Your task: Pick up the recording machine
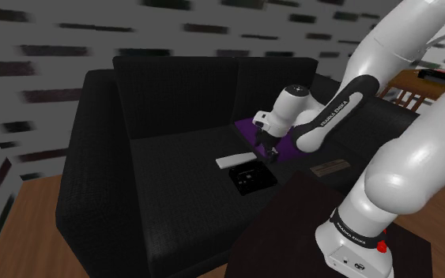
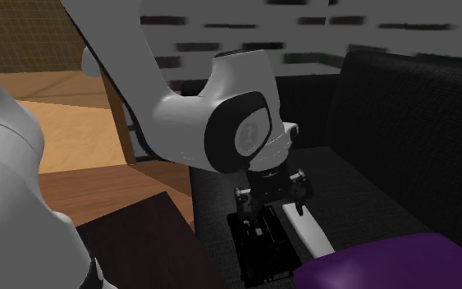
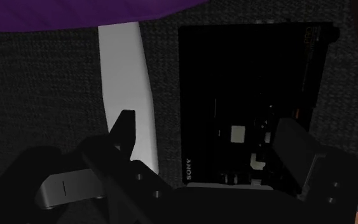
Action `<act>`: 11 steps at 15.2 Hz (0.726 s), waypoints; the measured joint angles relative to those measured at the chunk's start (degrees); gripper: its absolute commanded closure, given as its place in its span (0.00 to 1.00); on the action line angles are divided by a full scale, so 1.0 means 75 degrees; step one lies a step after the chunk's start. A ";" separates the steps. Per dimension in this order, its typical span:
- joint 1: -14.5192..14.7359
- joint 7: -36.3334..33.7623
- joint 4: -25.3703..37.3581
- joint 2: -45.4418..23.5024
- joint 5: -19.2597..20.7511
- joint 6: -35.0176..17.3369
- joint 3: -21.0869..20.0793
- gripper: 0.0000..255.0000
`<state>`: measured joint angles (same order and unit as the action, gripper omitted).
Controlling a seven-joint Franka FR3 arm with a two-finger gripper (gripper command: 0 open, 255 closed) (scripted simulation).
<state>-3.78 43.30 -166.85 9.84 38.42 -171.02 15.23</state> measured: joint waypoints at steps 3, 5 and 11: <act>-0.0511 -0.0744 0.0199 -0.0682 0.1153 -0.0584 -0.0261 0.00; -0.0838 -0.1655 0.0422 -0.1133 0.2253 -0.0863 -0.0372 0.00; -0.0910 -0.3849 0.0924 -0.1841 0.4674 -0.1171 -0.0180 1.00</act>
<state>-10.60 14.43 -159.92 -3.97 73.47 -179.80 13.88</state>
